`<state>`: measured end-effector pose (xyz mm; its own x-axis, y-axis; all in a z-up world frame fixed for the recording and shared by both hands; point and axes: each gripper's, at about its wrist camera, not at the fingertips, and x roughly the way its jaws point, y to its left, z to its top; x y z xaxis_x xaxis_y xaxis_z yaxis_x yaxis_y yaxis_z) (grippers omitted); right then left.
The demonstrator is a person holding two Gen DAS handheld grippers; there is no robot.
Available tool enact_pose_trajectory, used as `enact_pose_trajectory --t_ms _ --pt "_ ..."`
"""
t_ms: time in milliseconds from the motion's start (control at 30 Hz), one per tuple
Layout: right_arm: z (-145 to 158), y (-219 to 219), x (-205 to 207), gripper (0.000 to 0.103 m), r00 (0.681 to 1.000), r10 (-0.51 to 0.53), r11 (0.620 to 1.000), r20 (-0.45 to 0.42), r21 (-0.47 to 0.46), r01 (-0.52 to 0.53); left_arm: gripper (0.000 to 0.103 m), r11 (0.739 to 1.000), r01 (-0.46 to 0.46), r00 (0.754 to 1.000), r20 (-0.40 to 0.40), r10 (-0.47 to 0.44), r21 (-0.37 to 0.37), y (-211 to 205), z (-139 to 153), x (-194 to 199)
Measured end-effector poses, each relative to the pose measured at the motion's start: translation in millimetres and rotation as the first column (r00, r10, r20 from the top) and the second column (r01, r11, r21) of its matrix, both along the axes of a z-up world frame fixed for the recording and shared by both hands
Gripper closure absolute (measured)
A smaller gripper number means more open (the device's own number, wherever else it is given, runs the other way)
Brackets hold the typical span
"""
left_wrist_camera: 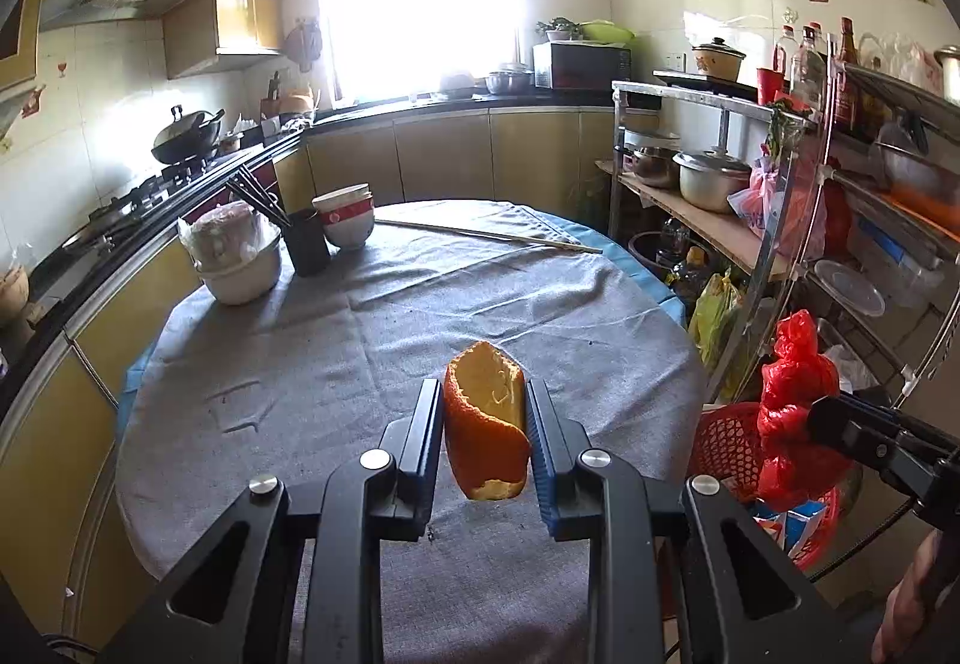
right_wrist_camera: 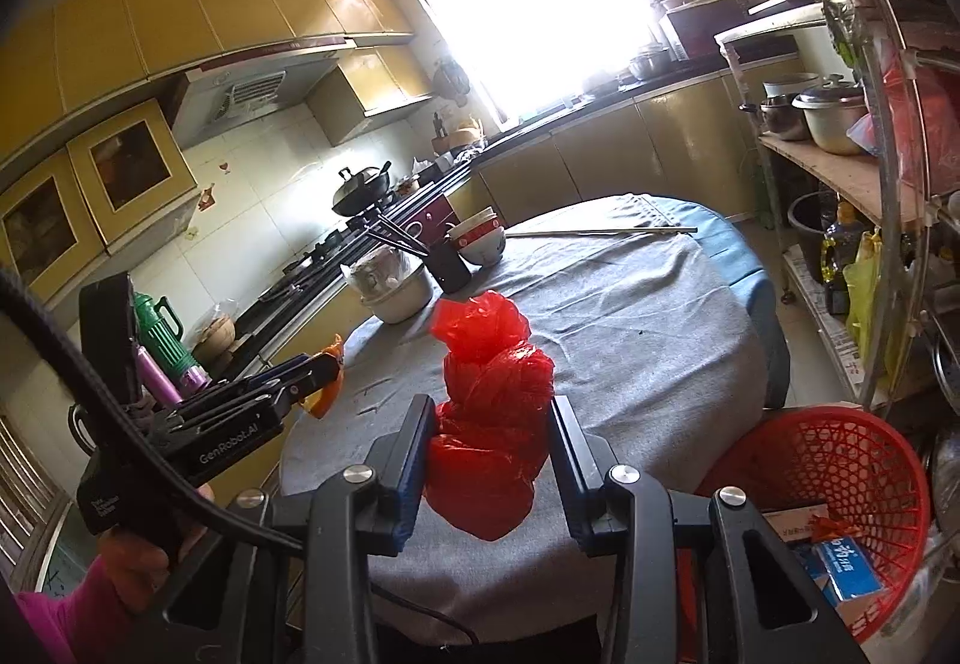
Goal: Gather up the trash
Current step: 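Carry the orange peel with the left tool while the right tool carries the red bag to the basket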
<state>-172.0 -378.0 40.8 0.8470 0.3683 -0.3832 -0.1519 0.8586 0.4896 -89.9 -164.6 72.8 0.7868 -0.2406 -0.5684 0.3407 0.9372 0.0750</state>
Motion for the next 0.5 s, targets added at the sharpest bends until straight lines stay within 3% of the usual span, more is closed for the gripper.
enact_pose_trajectory --t_ms 500 --pt "8 -3 -14 0.062 1.000 -0.006 1.000 0.023 -0.008 0.006 0.075 0.999 0.014 0.999 0.041 -0.016 0.049 -13 5 -15"
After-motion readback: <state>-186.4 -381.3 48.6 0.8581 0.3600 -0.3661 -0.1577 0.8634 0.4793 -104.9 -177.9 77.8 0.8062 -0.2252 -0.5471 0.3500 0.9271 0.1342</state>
